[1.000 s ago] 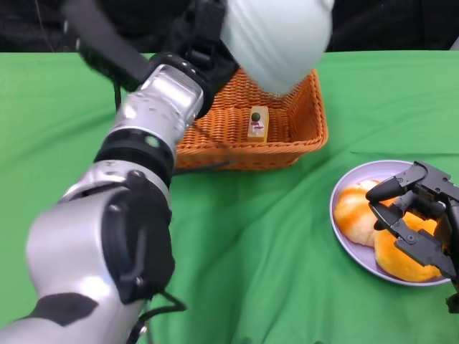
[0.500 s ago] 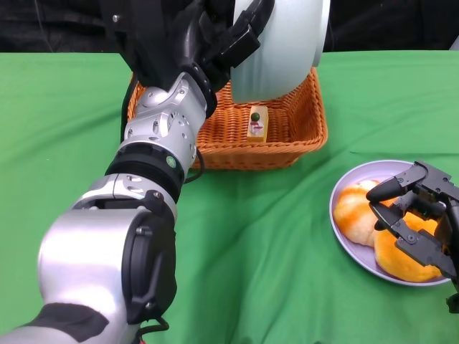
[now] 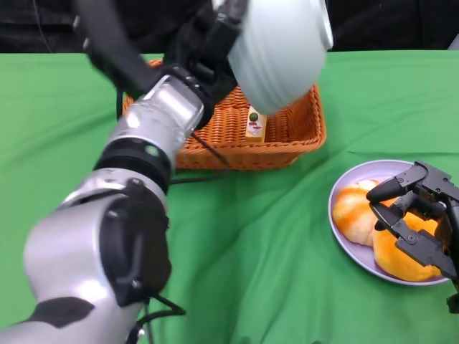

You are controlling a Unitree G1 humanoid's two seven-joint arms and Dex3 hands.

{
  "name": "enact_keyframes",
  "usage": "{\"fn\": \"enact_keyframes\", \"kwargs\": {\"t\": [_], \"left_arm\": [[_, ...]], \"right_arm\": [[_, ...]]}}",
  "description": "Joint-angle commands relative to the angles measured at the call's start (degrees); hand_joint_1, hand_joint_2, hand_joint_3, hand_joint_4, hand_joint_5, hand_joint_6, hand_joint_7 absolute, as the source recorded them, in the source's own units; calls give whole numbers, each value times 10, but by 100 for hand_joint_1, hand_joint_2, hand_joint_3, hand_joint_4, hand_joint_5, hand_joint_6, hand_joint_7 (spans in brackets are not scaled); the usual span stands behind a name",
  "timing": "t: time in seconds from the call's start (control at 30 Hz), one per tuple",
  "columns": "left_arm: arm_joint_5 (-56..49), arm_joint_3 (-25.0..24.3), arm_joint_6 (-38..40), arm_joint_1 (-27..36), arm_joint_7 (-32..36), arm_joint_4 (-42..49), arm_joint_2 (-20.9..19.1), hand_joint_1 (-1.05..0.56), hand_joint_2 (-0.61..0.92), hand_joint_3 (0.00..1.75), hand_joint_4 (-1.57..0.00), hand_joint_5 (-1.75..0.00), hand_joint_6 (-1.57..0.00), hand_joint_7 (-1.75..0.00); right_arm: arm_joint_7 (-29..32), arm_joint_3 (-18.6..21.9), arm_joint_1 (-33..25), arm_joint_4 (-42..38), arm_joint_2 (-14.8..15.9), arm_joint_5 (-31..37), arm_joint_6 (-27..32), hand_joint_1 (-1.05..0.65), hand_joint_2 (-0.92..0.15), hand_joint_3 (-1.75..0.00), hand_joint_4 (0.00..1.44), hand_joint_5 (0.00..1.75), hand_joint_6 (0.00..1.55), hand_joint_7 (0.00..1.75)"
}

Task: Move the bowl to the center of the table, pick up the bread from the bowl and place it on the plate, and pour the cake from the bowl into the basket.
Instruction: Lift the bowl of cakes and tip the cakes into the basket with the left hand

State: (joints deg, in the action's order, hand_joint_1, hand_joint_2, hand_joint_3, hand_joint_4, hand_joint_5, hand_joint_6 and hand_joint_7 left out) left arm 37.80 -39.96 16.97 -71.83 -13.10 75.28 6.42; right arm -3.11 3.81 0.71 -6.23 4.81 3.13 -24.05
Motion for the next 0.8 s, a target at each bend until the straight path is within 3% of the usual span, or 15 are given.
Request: {"fn": "enact_keyframes", "kwargs": {"t": [0.03, 0.8], "left_arm": [[35, -28, 29, -29, 16, -6, -15, -40, 92, 41, -79, -175, -50, -175], [38, -34, 39, -27, 21, -9, -13, -43, 92, 39, -81, -175, -55, -175]], "right_arm": [[0, 3, -2, -2, 7, -4, -4, -15, -89, -26, 70, 153, 65, 127], [-2, 2, -2, -1, 8, -4, -6, -15, -89, -28, 70, 154, 64, 128]]}}
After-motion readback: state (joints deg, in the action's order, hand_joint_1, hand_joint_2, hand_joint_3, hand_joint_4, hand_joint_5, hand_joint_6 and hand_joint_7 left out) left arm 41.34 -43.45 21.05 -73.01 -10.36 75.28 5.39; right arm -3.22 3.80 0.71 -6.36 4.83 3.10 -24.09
